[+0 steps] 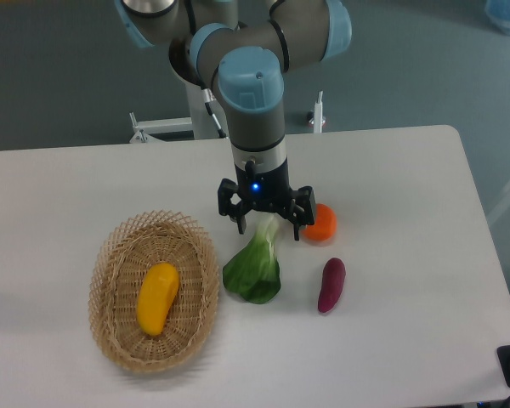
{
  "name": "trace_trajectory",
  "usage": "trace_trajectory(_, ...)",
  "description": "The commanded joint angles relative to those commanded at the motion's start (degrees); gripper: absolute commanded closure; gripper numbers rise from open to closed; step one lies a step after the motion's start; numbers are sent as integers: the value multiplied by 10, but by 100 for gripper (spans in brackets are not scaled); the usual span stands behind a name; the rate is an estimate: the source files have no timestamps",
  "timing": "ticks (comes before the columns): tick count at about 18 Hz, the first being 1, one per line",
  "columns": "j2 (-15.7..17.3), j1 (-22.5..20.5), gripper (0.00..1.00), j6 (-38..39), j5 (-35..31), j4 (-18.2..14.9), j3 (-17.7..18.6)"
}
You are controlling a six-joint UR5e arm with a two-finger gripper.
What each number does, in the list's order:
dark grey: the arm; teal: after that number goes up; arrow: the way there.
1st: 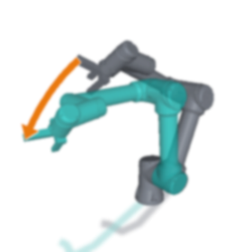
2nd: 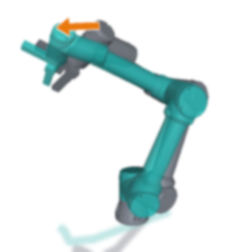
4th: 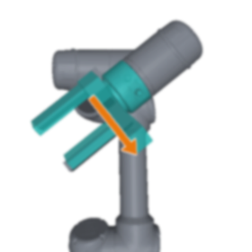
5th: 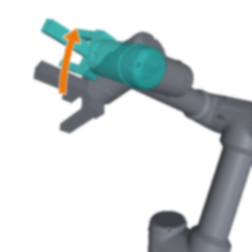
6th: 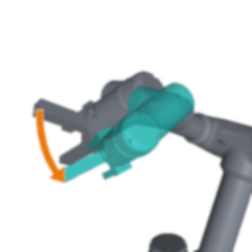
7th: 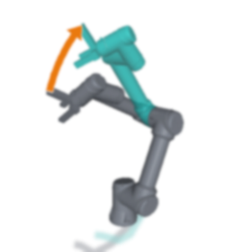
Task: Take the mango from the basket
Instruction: 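Move the open gripper over the basket and lower onto the yellow mango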
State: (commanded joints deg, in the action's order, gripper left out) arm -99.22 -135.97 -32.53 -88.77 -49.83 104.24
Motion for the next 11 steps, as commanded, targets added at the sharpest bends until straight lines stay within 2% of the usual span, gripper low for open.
trace_trajectory(3, -10, 29, 0, 56, 5, 21, -1)
trace_trajectory(7, -37, 82, 0, 134, 9, 24, -8)
trace_trajectory(9, -50, 119, 0, 154, 14, 24, -13)
trace_trajectory(11, -65, 136, 0, 155, 15, 25, -13)
